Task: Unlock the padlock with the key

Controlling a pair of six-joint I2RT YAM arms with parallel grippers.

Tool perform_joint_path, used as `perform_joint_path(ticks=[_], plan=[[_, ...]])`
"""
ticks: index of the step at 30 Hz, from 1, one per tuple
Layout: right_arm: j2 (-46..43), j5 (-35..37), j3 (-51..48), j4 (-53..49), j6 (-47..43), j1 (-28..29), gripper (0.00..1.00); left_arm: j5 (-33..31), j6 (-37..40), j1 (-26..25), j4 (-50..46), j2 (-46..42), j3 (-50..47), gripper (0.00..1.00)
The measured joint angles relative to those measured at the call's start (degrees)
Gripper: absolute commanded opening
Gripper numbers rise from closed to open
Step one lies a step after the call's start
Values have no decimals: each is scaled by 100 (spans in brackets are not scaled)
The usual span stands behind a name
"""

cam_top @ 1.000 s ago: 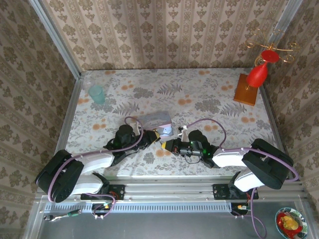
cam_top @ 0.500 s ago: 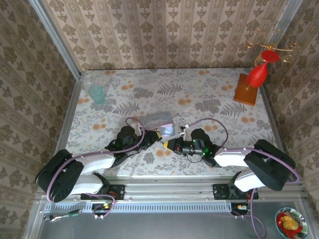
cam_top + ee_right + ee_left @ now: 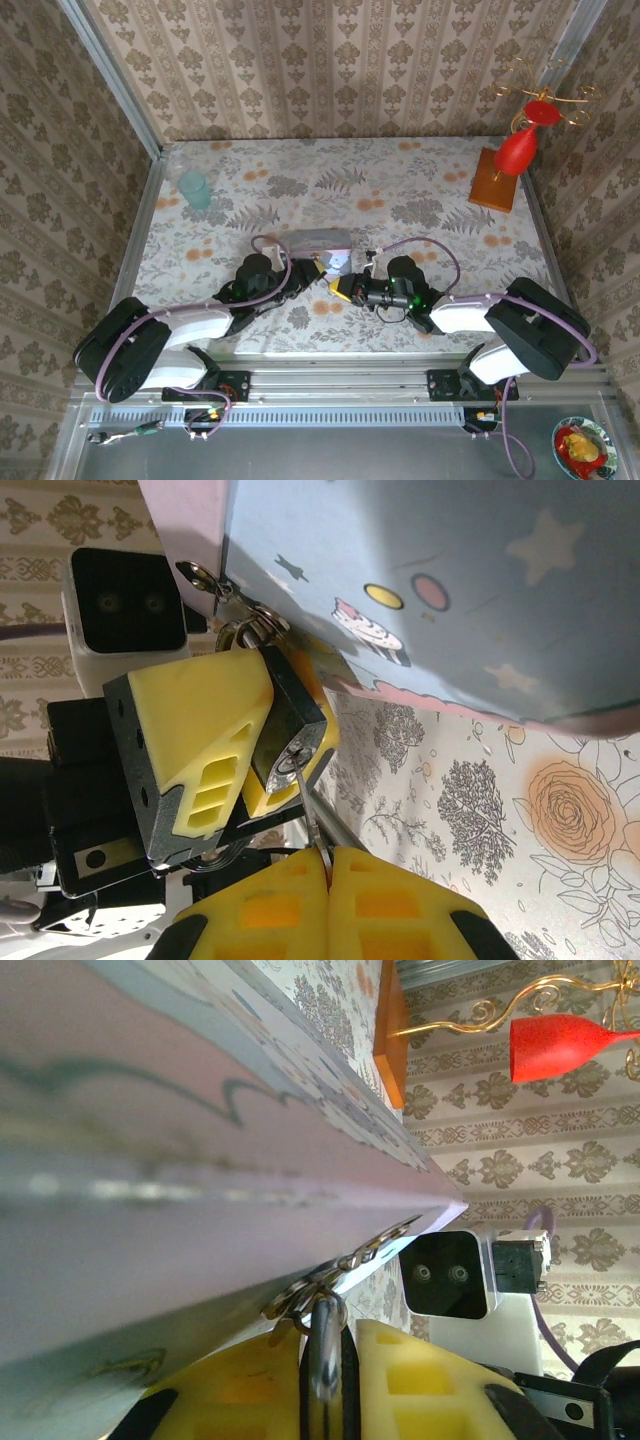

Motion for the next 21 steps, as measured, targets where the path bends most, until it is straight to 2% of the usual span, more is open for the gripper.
perform_joint_path(ticks=[21], plan=[[514, -125, -140, 839, 385, -221, 0, -413, -28, -162, 232, 199, 0, 0]])
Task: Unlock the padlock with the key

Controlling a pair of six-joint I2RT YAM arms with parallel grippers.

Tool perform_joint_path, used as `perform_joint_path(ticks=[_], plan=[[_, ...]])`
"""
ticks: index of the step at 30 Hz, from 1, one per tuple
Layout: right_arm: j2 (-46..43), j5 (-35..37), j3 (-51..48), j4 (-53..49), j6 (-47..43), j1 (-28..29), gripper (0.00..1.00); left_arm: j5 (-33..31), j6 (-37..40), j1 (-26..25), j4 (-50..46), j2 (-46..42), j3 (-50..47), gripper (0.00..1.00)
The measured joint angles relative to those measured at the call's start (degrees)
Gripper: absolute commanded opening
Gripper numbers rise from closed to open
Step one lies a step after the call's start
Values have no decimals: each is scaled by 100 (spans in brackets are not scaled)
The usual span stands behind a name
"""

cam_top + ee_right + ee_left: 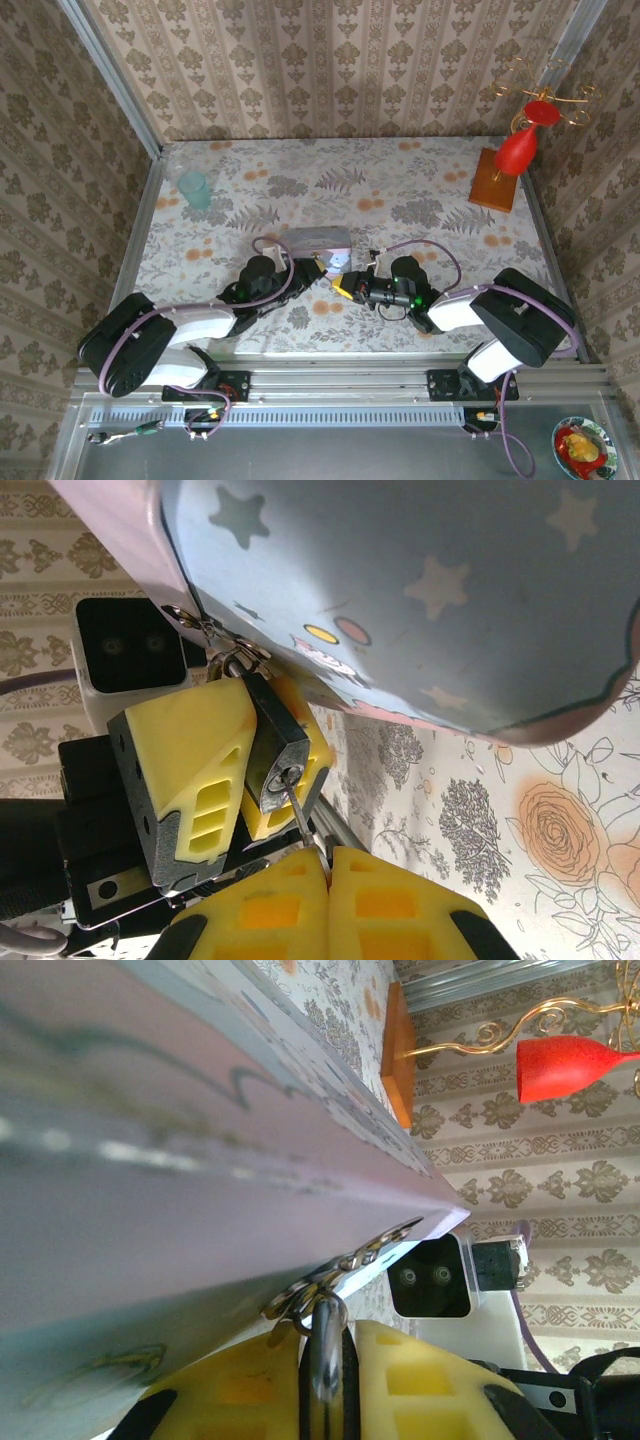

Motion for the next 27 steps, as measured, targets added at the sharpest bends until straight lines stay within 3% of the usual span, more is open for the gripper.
perform_joint_path(ticks=[27], plan=[[800, 9, 44, 1008, 426, -98, 0, -402, -109, -184, 127, 155, 0, 0]])
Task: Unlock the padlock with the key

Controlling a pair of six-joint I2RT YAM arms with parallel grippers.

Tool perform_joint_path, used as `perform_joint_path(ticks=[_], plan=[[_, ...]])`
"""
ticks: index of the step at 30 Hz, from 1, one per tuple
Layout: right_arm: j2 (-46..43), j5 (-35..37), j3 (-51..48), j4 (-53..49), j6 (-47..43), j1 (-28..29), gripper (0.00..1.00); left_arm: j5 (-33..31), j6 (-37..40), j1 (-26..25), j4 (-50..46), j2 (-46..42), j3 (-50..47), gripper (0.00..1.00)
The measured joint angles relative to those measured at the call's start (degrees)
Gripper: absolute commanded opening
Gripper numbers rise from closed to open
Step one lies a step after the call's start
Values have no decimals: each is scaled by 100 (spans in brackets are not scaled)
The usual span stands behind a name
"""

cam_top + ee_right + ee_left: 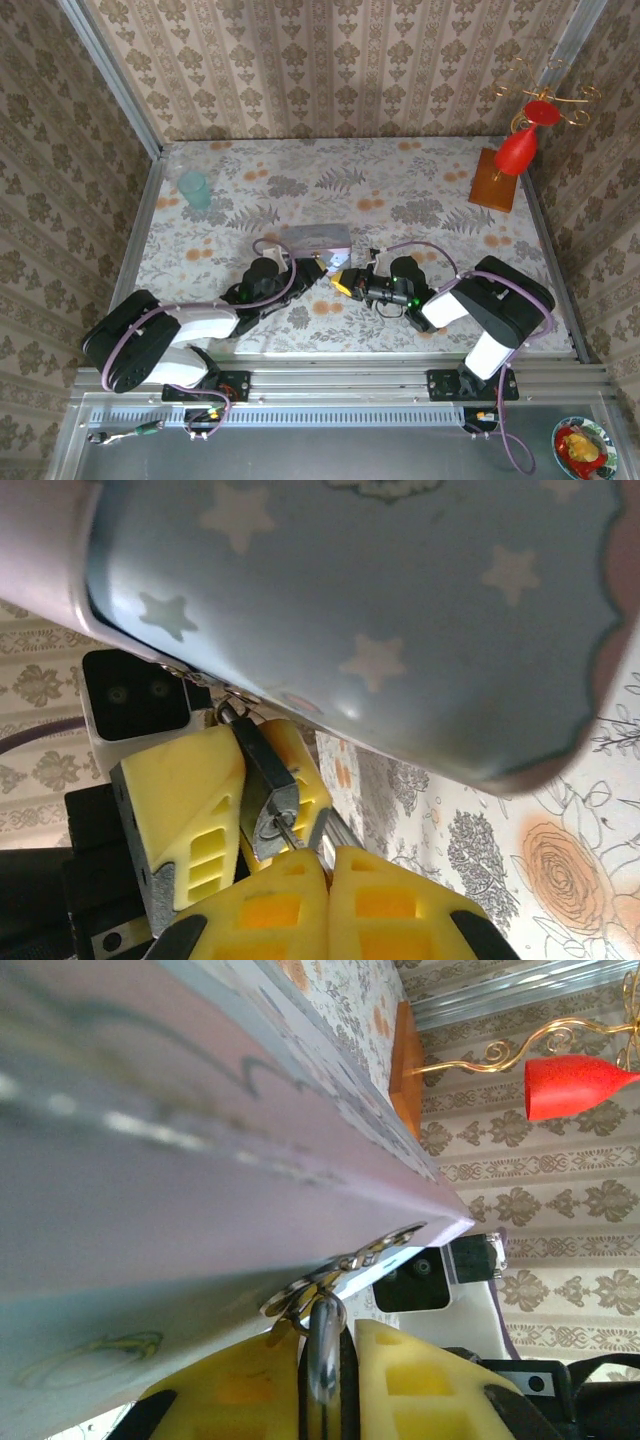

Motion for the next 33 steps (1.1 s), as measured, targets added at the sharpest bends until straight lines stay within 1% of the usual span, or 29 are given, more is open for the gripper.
perform_joint_path(ticks=[4, 16, 17, 18, 20, 22, 24, 25, 26, 29, 33], plan=[[31, -28, 50, 66, 20, 15, 0, -2, -44, -92, 46, 26, 2, 0], [-11, -33, 74, -44, -48, 9, 1, -35, -50, -96, 59, 50, 15, 0], [-52, -33, 90, -133, -70, 9, 4, -39, -44, -101, 35, 52, 26, 0], [-114, -33, 111, -258, -122, 9, 10, -42, -37, -101, 15, 57, 44, 0], [-260, -31, 173, -568, -249, 7, 28, -59, -33, -105, -37, 59, 76, 0], [-542, 52, 260, -1233, -514, 13, 47, -74, -33, -168, -76, 44, 94, 0], [-909, 181, 275, -2011, -868, 11, 57, -63, -33, -197, -181, -15, 131, 0], [-1132, 258, 299, -2450, -1084, 13, 60, -55, -33, -225, -264, -70, 149, 0], [-1331, 354, 328, -2798, -1268, 11, 60, -46, -33, -254, -387, -129, 164, 0], [-2048, 640, 444, -3792, -1882, 2, 56, 9, -28, -297, -726, -282, 179, 0], [-2702, 949, 555, -4640, -2726, 4, 52, 33, 13, -286, -1119, -409, 216, 0]])
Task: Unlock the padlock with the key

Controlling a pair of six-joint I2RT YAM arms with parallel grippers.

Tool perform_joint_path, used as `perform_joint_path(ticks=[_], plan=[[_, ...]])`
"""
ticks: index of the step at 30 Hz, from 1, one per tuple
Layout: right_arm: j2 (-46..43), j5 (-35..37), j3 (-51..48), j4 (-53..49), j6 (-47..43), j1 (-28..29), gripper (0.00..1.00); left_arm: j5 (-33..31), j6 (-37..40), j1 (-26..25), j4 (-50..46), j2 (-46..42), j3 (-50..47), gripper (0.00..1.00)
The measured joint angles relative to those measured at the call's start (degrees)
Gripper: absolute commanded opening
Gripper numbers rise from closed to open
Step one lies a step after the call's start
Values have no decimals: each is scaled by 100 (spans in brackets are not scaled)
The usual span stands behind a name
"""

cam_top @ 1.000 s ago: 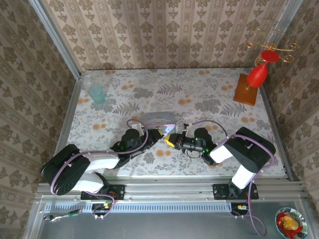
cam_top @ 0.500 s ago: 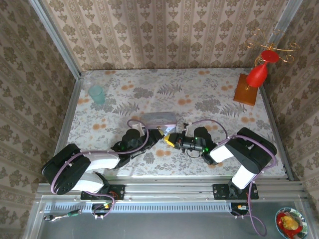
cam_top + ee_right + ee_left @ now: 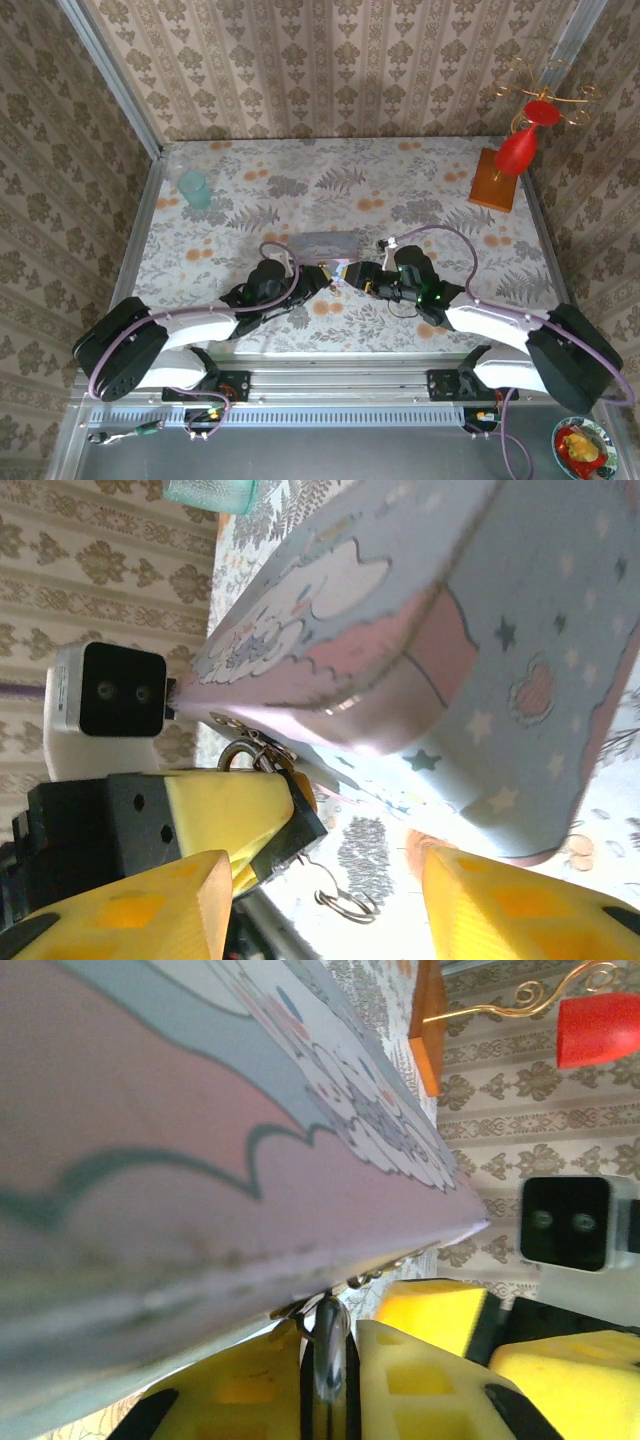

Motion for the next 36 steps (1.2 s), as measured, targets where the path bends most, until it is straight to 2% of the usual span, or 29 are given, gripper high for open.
perform_joint_path(ticks=[4, 9, 14, 19, 25, 32, 36], plan=[[-431, 546, 9, -667, -907, 278, 49, -7, 92, 2, -411, -114, 98, 0], [-916, 1572, 7, -1025, -2293, 1252, 45, -4, 129, 0, -684, -127, 208, 0], [-671, 2507, 7, -1001, -3517, 1934, 44, -28, 133, -9, -844, -127, 313, 0], [-146, 3174, 7, -710, -4389, 2286, 43, -42, 151, -68, -1069, -127, 439, 0], [232, 3724, 7, -337, -4972, 2474, 42, -72, 153, -120, -1215, -127, 455, 0], [713, 3980, 140, -9, -5250, 2562, 43, -114, 153, -162, -1333, -125, 525, 0], [1054, 4155, 339, 125, -5316, 2677, 39, -136, 153, -210, -1349, -125, 527, 0]])
